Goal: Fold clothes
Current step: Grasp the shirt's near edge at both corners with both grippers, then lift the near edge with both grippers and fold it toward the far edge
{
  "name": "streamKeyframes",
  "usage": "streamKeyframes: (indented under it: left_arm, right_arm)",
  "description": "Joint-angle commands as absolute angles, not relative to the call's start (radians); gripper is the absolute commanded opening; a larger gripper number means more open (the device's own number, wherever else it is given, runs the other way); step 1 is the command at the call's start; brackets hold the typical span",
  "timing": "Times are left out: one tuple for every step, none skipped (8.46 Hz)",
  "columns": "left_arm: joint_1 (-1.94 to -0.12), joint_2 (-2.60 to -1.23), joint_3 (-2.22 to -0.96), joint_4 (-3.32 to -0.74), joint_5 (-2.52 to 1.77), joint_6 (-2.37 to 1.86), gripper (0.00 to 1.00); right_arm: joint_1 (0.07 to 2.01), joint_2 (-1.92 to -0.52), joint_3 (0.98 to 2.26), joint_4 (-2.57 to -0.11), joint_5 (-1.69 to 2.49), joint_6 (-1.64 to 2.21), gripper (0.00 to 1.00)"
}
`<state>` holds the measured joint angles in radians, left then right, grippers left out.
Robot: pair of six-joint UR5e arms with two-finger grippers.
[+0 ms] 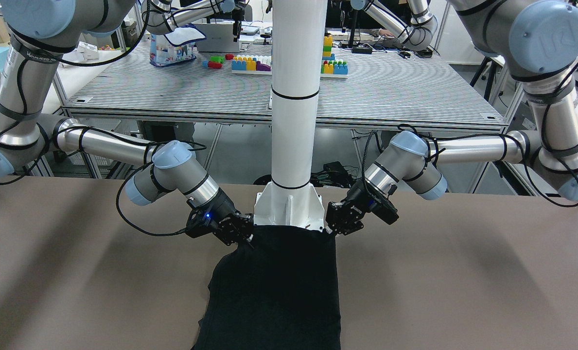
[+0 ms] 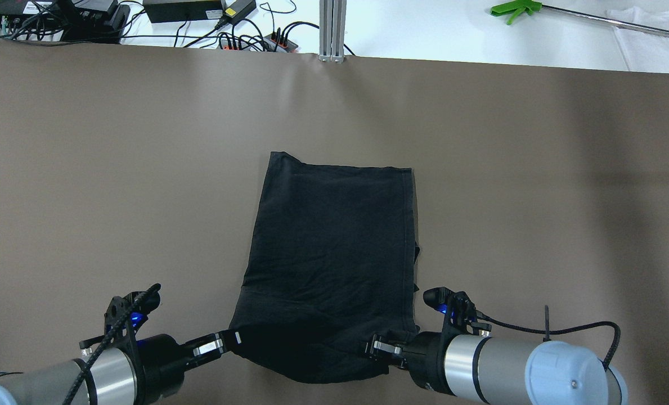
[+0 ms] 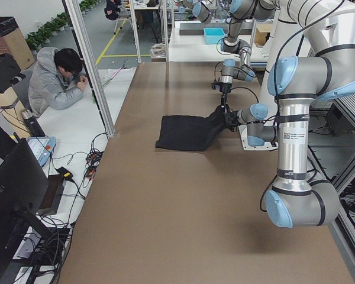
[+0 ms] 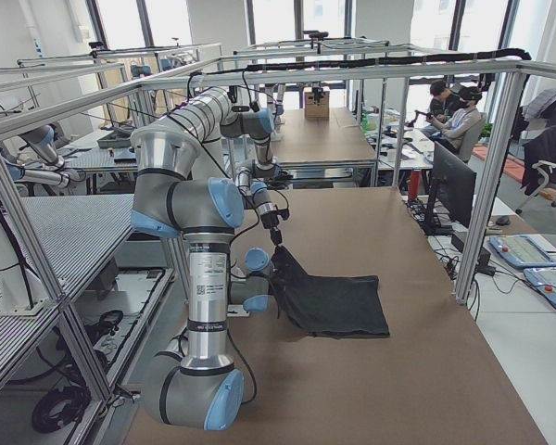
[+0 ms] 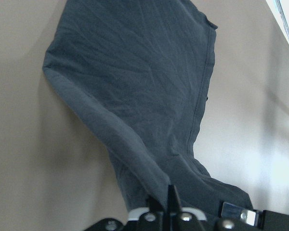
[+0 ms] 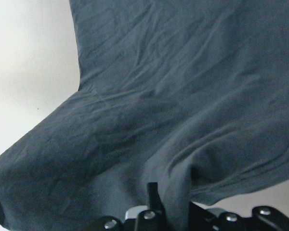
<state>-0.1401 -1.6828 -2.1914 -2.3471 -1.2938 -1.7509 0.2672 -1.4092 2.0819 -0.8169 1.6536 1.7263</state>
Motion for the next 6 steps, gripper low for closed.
streamKeyframes:
  left_arm:
    - [-0.259, -1.689, -2.184, -2.344, -1.391, -1.697, 0.0]
    - [-0.291, -1.698, -2.154, -2.344, -1.4, -1.697, 0.0]
    - [-0.325, -1.727, -2.131, -2.344, -1.402, -1.697, 0.0]
    - [-0.349, -1.753, -2.116, -2.342, -1.408, -1.698, 0.0]
    - [-0.386, -1.767, -2.105, -2.342, -1.449, -1.698, 0.0]
    - [-0.423, -1.778, -2.094, -2.342, -1.474, -1.698, 0.0]
  right_arm:
    - [0.36, -1.369, 2.069, -0.819, 1.655, 1.723, 0.0]
    - [0.383, -1.347, 2.069, -0.821, 1.655, 1.723, 0.0]
    - [0.4, -1.336, 2.065, -0.821, 1.655, 1.723, 0.0]
    - [0.414, -1.319, 2.043, -0.821, 1.654, 1.723, 0.0]
    - [0.426, -1.295, 2.01, -0.819, 1.646, 1.714, 0.0]
    - [0.446, -1.278, 1.973, -0.816, 1.644, 1.68, 0.0]
